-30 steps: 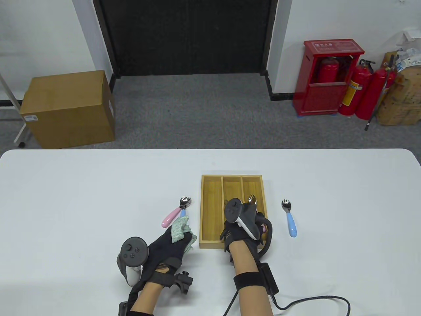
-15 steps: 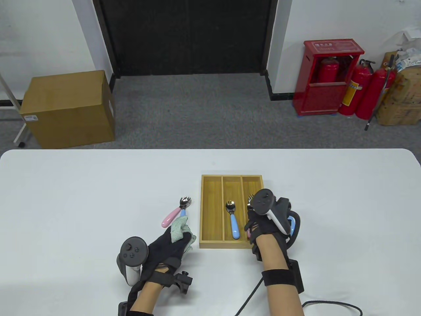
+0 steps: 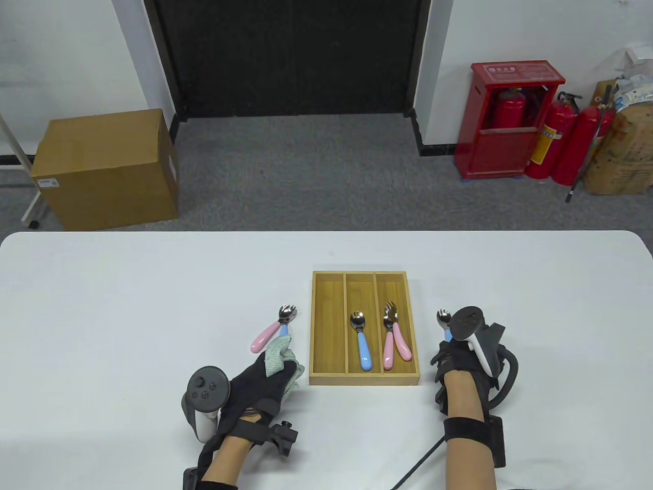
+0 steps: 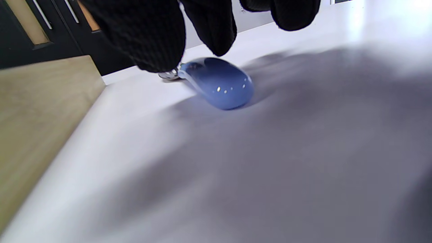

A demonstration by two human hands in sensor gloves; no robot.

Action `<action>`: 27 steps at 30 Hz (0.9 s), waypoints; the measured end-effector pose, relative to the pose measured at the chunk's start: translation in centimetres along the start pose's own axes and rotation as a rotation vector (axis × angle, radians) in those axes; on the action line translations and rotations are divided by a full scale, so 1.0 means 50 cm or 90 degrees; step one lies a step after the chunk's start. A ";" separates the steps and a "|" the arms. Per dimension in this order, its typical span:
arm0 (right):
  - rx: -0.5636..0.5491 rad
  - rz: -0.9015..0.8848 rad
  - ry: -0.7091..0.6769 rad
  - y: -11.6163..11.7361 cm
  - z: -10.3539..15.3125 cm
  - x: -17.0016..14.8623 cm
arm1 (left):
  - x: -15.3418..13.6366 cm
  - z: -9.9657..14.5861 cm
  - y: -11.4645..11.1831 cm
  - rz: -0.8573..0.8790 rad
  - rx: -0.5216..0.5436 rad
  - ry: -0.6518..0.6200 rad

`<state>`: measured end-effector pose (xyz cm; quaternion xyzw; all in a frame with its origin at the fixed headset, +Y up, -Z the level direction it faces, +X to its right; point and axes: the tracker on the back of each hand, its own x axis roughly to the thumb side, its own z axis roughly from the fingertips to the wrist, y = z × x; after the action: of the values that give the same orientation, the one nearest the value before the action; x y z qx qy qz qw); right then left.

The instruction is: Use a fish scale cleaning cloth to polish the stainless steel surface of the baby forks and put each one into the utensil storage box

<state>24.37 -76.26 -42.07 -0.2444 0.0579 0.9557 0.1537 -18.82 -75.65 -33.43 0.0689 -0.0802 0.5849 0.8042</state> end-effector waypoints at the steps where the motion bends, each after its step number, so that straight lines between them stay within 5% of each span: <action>1: 0.000 0.002 0.001 0.002 -0.003 0.002 | 0.000 0.000 0.001 0.001 0.000 0.001; 15: 0.031 -0.042 -0.001 0.013 -0.032 -0.004 | -0.006 -0.007 0.010 0.052 -0.009 0.023; 19: 0.001 -0.121 -0.070 -0.013 0.003 0.002 | -0.017 -0.008 0.011 0.064 -0.006 0.038; 27: -0.014 -0.468 -0.243 -0.051 0.134 0.054 | -0.012 -0.001 0.009 0.183 -0.028 0.070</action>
<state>19.95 -71.88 -37.62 -0.0686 -0.0728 0.8659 0.4901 -19.45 -76.07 -33.62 0.0065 -0.0579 0.6950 0.7167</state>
